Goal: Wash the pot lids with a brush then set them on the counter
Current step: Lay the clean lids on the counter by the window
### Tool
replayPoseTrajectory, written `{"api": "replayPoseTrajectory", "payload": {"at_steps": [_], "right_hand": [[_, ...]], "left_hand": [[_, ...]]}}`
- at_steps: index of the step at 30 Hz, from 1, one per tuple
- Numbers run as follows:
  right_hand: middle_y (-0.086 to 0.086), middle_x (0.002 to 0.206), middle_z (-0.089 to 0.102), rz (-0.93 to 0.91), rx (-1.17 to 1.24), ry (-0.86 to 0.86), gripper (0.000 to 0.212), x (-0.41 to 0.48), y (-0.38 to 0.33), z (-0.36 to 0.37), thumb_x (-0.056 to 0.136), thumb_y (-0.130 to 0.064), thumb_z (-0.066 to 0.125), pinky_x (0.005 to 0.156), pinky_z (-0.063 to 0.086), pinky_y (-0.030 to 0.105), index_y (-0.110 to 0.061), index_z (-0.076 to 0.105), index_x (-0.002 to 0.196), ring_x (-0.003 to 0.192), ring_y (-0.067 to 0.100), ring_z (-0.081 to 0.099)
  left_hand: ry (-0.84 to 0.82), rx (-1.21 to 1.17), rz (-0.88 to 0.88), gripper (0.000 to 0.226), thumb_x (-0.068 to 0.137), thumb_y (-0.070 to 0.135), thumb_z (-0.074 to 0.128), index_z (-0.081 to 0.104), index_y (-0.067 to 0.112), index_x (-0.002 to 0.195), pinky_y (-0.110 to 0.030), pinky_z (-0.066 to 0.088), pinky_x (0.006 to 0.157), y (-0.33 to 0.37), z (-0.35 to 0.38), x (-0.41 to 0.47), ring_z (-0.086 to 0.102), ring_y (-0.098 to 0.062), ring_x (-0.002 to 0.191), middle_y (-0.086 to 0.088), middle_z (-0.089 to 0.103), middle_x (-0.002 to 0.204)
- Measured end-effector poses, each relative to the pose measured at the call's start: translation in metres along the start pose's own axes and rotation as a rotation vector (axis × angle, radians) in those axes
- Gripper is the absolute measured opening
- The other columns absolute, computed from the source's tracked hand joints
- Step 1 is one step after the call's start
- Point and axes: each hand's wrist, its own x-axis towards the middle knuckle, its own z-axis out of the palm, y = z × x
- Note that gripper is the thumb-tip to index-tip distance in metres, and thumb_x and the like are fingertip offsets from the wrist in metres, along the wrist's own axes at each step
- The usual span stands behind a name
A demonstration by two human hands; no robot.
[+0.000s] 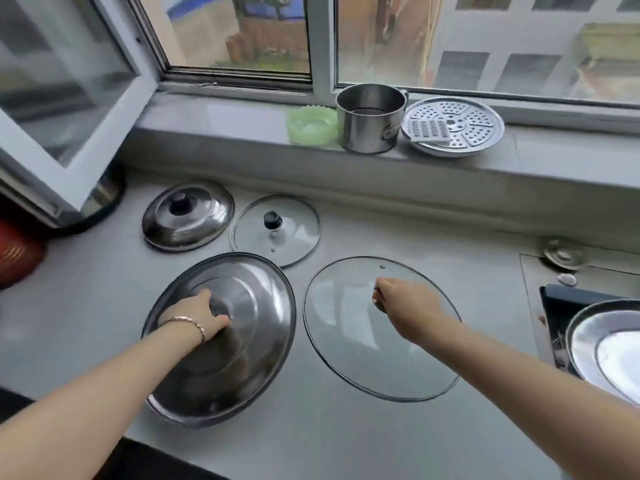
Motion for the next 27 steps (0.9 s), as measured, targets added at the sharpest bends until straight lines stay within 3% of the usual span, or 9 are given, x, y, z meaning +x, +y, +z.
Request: {"api": "replayPoseTrajectory", "payload": {"at_steps": [2,6,13,15,16,18,20,24,27], "right_hand": [[-0.003,0.103,0.059,0.014,0.017,0.019,0.010,0.012,-0.035,0.015,0.096,-0.017,0.033,0.055,0.024,0.029,-0.022,0.036,0.088,0.078,0.020,0.040],[0.001,0.108,0.055,0.009,0.066,0.084,0.019,0.039,-0.096,0.046,0.098,-0.019,0.029,0.066,0.033,0.031,-0.017,0.048,0.098,0.096,0.023,0.047],[0.007,0.101,0.057,0.010,0.084,0.120,0.014,0.090,-0.177,0.091,0.096,-0.013,0.037,0.058,0.031,0.032,-0.011,0.050,0.098,0.093,0.029,0.051],[0.008,0.084,0.060,-0.031,0.106,0.153,0.009,0.102,-0.196,0.096,0.081,-0.007,0.064,0.043,0.016,0.025,-0.008,0.055,0.083,0.072,0.031,0.056],[0.006,0.072,0.059,-0.045,0.079,0.131,0.024,0.107,-0.205,0.098,0.065,-0.005,0.079,0.043,0.003,0.020,-0.009,0.056,0.072,0.057,0.030,0.055],[0.003,0.063,0.059,0.003,0.028,0.108,0.040,0.120,-0.220,0.108,0.039,-0.008,0.090,0.049,-0.008,0.017,-0.013,0.055,0.059,0.044,0.025,0.049],[0.004,0.068,0.065,0.017,-0.010,0.050,0.038,0.128,-0.235,0.113,0.035,-0.015,0.091,0.043,-0.002,0.013,-0.015,0.060,0.057,0.045,0.024,0.052],[0.001,0.071,0.068,0.035,-0.044,-0.058,0.037,0.132,-0.260,0.121,0.032,-0.026,0.090,0.031,0.027,0.015,-0.018,0.066,0.058,0.054,0.024,0.061],[-0.001,0.065,0.062,0.004,-0.046,-0.073,0.037,0.128,-0.270,0.131,0.032,-0.028,0.090,0.031,0.027,0.015,-0.020,0.062,0.056,0.056,0.022,0.061]], "left_hand": [[-0.004,0.034,-0.012,0.036,0.082,0.045,0.053,0.044,0.018,0.105,-0.030,0.044,0.082,-0.035,0.000,0.018,0.057,-0.027,0.107,-0.008,0.061,0.115],[-0.019,0.122,-0.038,0.042,0.083,0.043,0.052,0.043,0.020,0.117,-0.032,0.045,0.083,-0.089,-0.003,0.052,0.054,-0.029,0.110,-0.011,0.058,0.118],[-0.073,0.206,-0.094,0.056,0.085,0.037,0.054,0.032,0.026,0.135,-0.039,0.044,0.092,-0.138,-0.003,0.092,0.048,-0.034,0.117,-0.018,0.039,0.130],[-0.069,0.220,-0.085,0.055,0.087,0.034,0.053,0.030,0.026,0.136,-0.039,0.044,0.093,-0.143,-0.002,0.101,0.046,-0.033,0.119,-0.018,0.037,0.130],[-0.067,0.226,-0.078,0.055,0.087,0.033,0.054,0.030,0.025,0.136,-0.038,0.044,0.093,-0.145,-0.001,0.105,0.045,-0.033,0.120,-0.018,0.037,0.130],[-0.069,0.235,-0.065,0.055,0.088,0.033,0.055,0.029,0.024,0.136,-0.038,0.044,0.092,-0.149,0.001,0.112,0.044,-0.033,0.120,-0.018,0.035,0.130],[-0.079,0.225,-0.065,0.054,0.089,0.030,0.055,0.029,0.023,0.135,-0.038,0.045,0.090,-0.153,0.006,0.117,0.044,-0.033,0.119,-0.017,0.034,0.130],[-0.076,0.175,-0.063,0.052,0.090,0.024,0.055,0.028,0.021,0.135,-0.037,0.045,0.088,-0.159,0.017,0.120,0.042,-0.034,0.117,-0.017,0.032,0.128],[-0.074,0.162,-0.080,0.048,0.091,0.019,0.052,0.030,0.020,0.133,-0.037,0.044,0.089,-0.157,0.014,0.120,0.042,-0.034,0.117,-0.016,0.032,0.128]]}}
